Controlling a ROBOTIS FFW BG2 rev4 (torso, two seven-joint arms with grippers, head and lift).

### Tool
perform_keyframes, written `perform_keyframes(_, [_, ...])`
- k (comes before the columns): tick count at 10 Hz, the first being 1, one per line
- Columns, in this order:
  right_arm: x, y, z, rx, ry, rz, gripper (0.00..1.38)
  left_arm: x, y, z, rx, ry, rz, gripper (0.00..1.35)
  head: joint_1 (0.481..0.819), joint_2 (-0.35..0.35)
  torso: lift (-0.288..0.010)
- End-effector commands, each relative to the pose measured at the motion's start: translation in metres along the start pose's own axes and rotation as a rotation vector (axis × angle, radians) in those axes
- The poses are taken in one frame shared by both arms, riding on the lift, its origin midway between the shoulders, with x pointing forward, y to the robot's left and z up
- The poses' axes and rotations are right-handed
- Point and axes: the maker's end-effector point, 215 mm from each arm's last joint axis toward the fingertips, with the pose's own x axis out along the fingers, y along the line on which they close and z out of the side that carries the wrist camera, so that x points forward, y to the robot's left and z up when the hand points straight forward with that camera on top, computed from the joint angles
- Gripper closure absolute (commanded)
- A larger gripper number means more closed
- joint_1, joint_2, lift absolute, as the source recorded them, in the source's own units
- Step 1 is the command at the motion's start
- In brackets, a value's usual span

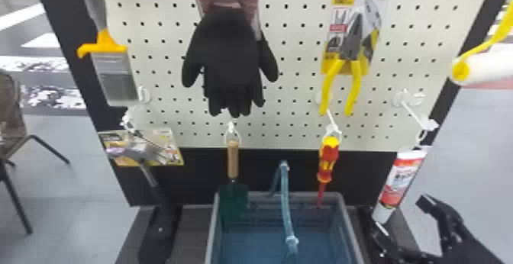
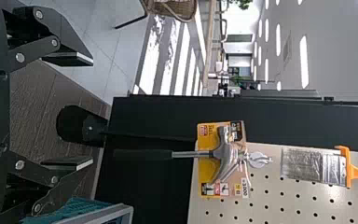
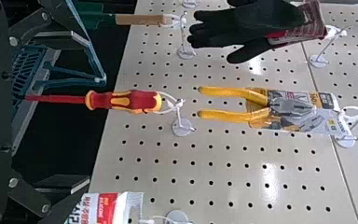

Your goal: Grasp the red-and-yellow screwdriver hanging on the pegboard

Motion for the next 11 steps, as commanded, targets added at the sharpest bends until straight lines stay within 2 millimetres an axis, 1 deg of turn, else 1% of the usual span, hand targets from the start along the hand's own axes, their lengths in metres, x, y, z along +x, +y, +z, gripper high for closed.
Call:
perform_keyframes(1, [0.004, -0.011, 0.004, -0.027, 0.014, 0.015, 0.26, 0.001, 0.000, 0.000, -0.002, -0.002, 0.000, 0.51, 0.549, 0.000, -0.100])
perform_keyframes(2, [0.010, -0.013, 0.004, -0.054, 0.026, 0.050, 0.26, 0.001, -0.001, 0.001, -0.003, -0.003, -0.001, 0.51, 0.549, 0.000, -0.100])
perform_keyframes(4, [0.019, -0.016, 0.000, -0.052, 0.030, 0.076, 0.26, 0.001, -0.001, 0.000, -0.002, -0.001, -0.001, 0.51, 0.549, 0.000, -0.100])
perform_keyframes(5, [0.021, -0.022, -0.002, -0.055, 0.031, 0.074, 0.26, 0.001, -0.002, 0.001, -0.002, -0.004, -0.001, 0.51, 0.549, 0.000, -0.100])
perform_keyframes(7, [0.026, -0.030, -0.023, -0.010, 0.046, 0.089, 0.26, 0.002, -0.002, 0.001, -0.003, -0.005, -0.002, 0.51, 0.549, 0.000, -0.100])
perform_keyframes(8, [0.031, -0.033, -0.030, 0.012, 0.047, 0.103, 0.26, 0.002, -0.003, 0.002, -0.004, -0.007, -0.002, 0.51, 0.549, 0.000, -0.100])
perform_keyframes(11, [0.043, -0.033, -0.035, 0.058, 0.023, 0.151, 0.26, 0.004, -0.005, 0.002, -0.005, -0.010, -0.005, 0.51, 0.549, 0.000, -0.100])
